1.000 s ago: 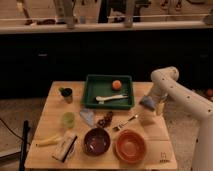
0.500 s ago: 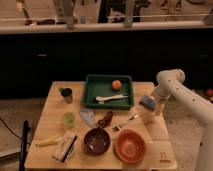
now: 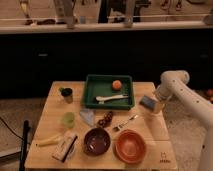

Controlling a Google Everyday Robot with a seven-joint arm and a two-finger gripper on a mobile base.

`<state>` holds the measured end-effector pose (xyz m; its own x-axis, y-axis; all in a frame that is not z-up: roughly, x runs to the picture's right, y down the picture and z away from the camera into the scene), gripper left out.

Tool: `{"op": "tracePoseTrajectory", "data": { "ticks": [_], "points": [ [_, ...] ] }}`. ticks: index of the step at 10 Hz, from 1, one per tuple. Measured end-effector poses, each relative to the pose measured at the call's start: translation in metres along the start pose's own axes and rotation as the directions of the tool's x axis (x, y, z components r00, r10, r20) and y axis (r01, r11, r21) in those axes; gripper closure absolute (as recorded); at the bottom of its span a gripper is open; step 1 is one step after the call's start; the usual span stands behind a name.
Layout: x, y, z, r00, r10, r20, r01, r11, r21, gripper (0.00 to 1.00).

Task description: Place sponge in red bowl

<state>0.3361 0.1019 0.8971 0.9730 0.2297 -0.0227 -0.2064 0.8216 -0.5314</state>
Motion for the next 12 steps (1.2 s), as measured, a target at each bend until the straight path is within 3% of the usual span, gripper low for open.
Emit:
{"op": "tracePoseTrajectory", "data": {
  "ticks": [2, 4, 12],
  "points": [
    [0.003, -0.003, 0.002, 0.993, 0.088, 0.081, -0.089, 0.996, 0.015, 0.2],
    [-0.002, -0.005, 0.005, 0.987, 0.111, 0.114, -0.113, 0.993, 0.015, 0.2],
    [-0.016, -0.012, 0.021, 0.97, 0.189, 0.156, -0.196, 0.98, 0.034, 0.2]
  ]
}}
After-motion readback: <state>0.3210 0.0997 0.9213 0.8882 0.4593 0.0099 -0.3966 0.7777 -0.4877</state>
